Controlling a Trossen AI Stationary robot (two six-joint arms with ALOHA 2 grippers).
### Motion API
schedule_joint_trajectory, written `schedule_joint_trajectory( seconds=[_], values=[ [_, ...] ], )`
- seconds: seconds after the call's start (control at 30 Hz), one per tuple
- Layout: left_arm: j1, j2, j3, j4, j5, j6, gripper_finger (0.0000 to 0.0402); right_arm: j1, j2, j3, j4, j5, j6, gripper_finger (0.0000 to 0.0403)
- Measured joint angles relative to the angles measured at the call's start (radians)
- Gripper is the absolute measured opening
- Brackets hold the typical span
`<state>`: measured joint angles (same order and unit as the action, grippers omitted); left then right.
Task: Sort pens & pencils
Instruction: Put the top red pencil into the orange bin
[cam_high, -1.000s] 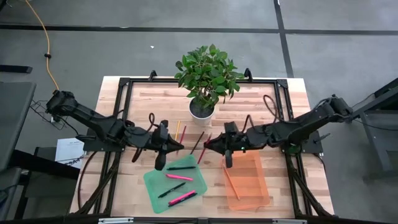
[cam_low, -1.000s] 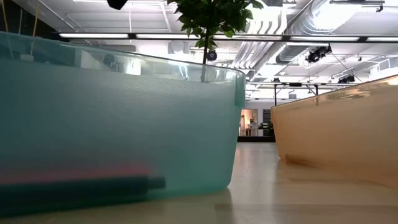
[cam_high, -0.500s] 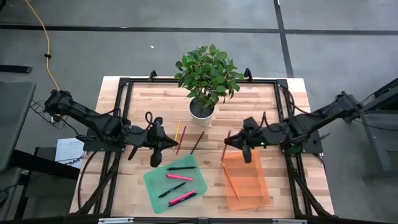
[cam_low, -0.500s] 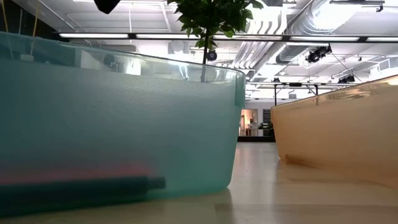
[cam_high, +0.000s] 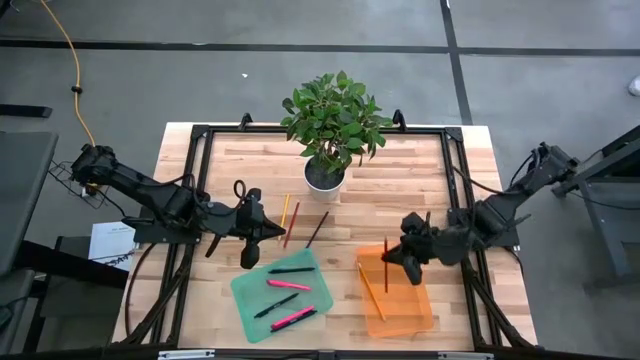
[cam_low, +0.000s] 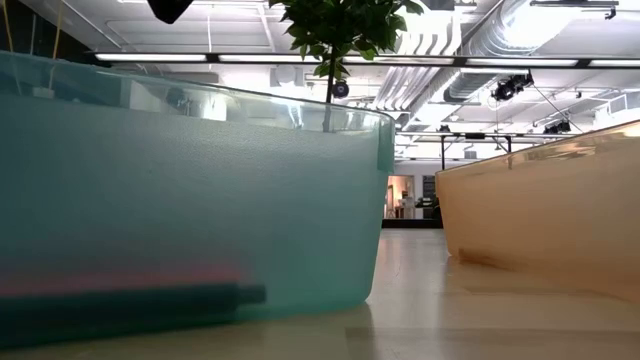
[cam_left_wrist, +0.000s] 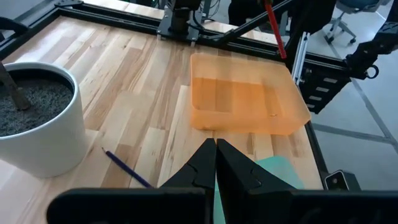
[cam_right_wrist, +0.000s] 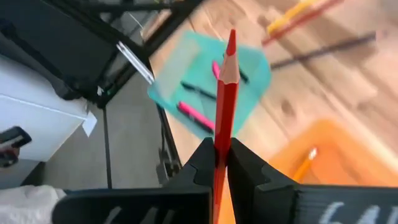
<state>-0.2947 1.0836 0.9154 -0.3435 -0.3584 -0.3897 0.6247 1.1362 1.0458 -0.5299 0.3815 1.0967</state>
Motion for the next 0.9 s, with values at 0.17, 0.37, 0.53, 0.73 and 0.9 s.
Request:
schedule_joint_trajectory(
  seconds=[0.17, 0.37, 0.53, 0.73, 0.9],
  values=[
    [0.000, 0.000, 0.000, -0.004, 0.000, 0.000, 0.0001, 0.055, 0.007, 0.000, -0.058, -0.003, 0.122, 0.0003],
    [0.000, 0.000, 0.000, -0.005, -0.001, -0.001, 0.0001, 0.086, 0.062, 0.000, -0.105, -0.031, 0.238, 0.0003],
    [0.000, 0.000, 0.000, -0.005, -0.009, -0.008, 0.0001, 0.087, 0.170, 0.000, -0.094, -0.144, 0.274, 0.0003],
    [-0.001, 0.000, 0.000, -0.005, -0.011, -0.013, 0.0001, 0.090, 0.226, 0.000, -0.091, -0.175, 0.324, 0.0003],
    [0.000, 0.000, 0.000, -0.005, -0.012, -0.014, 0.0001, 0.089, 0.226, 0.000, -0.152, -0.184, 0.385, 0.0003]
  ],
)
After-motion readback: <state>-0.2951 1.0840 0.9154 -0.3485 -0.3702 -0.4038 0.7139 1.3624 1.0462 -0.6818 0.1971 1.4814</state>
